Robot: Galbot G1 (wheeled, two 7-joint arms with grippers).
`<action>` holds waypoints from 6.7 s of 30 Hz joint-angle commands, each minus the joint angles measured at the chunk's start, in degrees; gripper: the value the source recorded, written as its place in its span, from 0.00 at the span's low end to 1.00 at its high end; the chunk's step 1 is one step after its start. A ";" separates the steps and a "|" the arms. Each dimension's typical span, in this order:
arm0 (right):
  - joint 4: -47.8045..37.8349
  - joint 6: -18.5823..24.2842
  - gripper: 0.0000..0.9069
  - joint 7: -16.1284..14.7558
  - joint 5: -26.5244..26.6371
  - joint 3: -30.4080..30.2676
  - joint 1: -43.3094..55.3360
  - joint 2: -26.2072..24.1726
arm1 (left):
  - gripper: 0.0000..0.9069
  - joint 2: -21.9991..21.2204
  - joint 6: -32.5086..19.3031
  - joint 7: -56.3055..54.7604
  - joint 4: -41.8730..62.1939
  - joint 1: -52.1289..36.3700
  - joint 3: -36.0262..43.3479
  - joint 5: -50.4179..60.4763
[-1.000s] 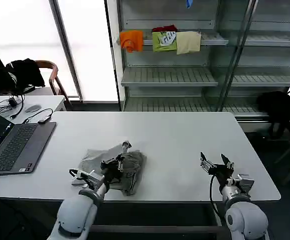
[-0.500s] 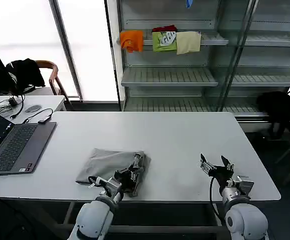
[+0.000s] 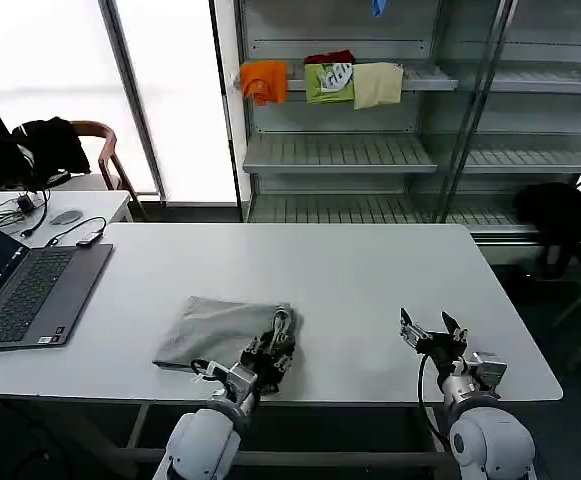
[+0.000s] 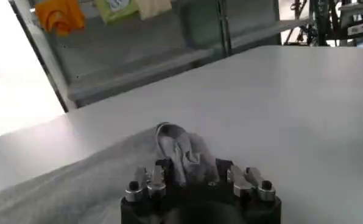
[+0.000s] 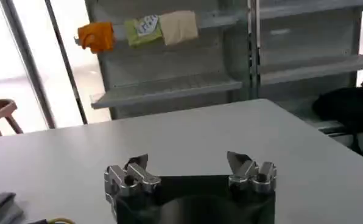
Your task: Fold and organize the clothes.
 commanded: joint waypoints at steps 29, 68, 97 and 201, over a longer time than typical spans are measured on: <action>-0.91 -0.19 1.00 0.44 -0.16 -0.24 0.90 -0.42 | 1.00 9.24 -0.11 0.91 -8.93 -3.70 -19.64 -33.31; -2.25 0.57 1.00 1.13 -1.16 -0.41 -0.21 0.17 | 0.99 8.34 -0.75 2.83 6.74 -0.65 -25.80 -18.94; -0.76 0.84 1.00 2.02 -0.66 -0.12 -1.31 0.01 | 0.02 6.40 -0.15 4.36 7.02 0.45 -24.57 -20.09; -3.37 1.14 1.00 2.42 -2.80 -2.52 -0.56 1.88 | 1.00 1.70 -10.65 -11.68 17.92 -22.37 17.78 -15.31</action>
